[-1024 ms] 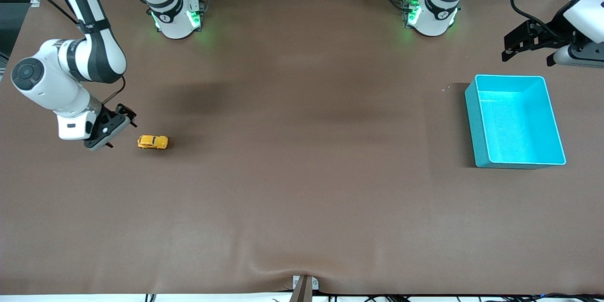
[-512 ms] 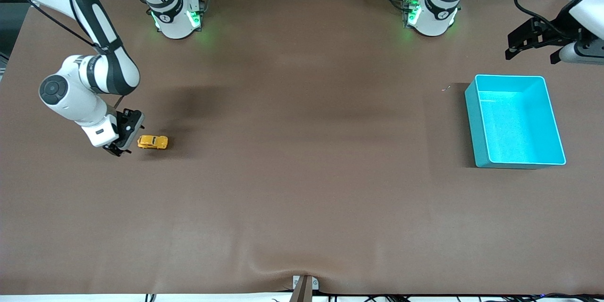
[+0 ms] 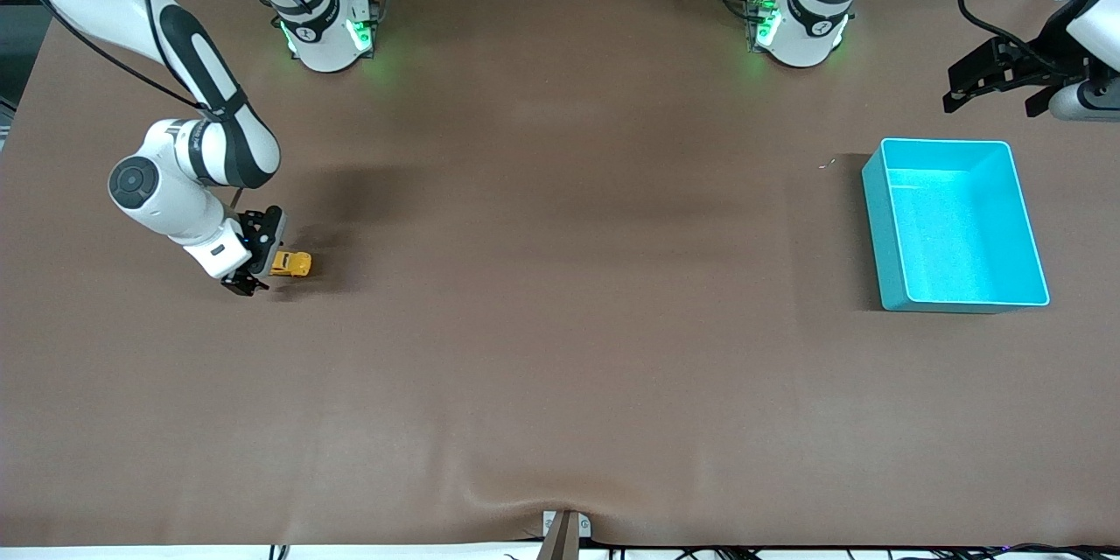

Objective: Wind and store yellow beetle car
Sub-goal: 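Reach the right gripper down to the yellow car and grasp it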

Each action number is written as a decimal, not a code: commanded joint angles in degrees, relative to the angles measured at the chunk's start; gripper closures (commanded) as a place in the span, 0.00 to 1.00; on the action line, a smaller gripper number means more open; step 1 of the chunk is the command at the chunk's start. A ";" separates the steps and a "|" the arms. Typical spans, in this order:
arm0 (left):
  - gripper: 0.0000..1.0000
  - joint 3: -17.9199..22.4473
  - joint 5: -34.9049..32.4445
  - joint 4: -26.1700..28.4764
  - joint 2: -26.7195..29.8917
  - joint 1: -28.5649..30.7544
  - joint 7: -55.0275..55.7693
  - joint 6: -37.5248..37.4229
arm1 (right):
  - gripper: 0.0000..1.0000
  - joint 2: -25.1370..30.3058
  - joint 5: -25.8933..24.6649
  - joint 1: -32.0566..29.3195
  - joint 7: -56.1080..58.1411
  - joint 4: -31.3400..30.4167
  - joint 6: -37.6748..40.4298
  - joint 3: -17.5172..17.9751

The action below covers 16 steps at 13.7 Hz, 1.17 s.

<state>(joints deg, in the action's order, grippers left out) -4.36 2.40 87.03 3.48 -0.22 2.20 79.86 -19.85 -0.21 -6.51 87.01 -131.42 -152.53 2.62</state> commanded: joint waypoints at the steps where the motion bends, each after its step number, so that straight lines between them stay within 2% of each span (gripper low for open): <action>1: 0.00 -0.21 1.12 1.22 1.62 0.31 0.79 -0.23 | 0.12 -0.11 0.03 0.44 1.32 0.38 0.22 0.11; 8: 0.00 -0.30 1.03 1.22 1.62 0.22 0.79 -0.76 | 0.41 -0.37 0.03 1.14 4.30 0.29 1.18 0.02; 13: 0.00 -0.30 1.03 1.22 1.62 0.22 0.79 -0.93 | 0.70 -1.77 -0.05 1.41 8.34 0.47 1.89 0.02; 16: 0.00 -0.30 1.03 1.22 1.62 0.13 0.79 -0.93 | 0.73 -1.77 -0.05 1.23 8.52 0.38 1.89 0.02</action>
<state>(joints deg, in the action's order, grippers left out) -4.51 2.40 87.11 3.50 -0.23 2.20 79.26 -19.91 -0.22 -5.48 94.01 -131.36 -150.32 2.76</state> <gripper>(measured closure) 0.000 0.586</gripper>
